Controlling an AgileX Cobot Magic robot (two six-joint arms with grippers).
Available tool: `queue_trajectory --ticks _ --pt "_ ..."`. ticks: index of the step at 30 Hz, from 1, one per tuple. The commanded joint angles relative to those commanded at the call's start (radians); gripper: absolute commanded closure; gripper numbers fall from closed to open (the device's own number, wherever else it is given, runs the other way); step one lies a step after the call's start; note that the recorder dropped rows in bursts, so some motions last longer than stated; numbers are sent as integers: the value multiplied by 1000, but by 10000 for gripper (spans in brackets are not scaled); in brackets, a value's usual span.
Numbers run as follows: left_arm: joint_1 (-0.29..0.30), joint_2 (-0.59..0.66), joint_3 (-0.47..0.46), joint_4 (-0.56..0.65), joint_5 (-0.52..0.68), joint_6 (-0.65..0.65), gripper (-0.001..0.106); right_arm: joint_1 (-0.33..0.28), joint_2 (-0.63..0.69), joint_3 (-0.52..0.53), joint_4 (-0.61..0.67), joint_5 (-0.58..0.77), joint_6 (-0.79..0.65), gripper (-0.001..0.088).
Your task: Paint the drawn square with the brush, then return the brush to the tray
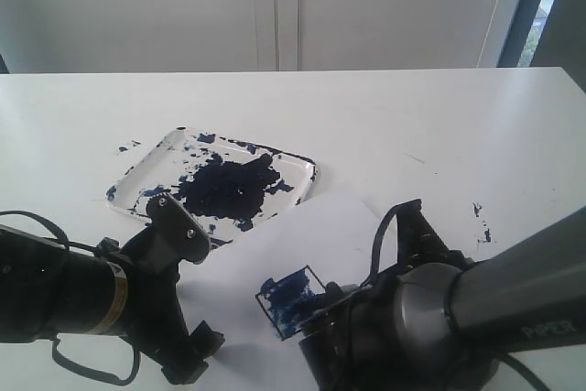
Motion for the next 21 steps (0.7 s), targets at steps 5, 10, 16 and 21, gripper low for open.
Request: queue_trajectory --ticks 5,10,16,21 --pt "0 0 0 0 0 0 2 -15 0 -22 -35 0 0 868" --pt "0 0 0 0 0 -3 2 -77 0 -30 -57 0 0 868" --pt "0 0 0 0 0 -3 2 -114 16 -30 -66 0 0 868" --pt "0 0 0 0 0 -3 2 -114 45 -30 -92 0 0 868"
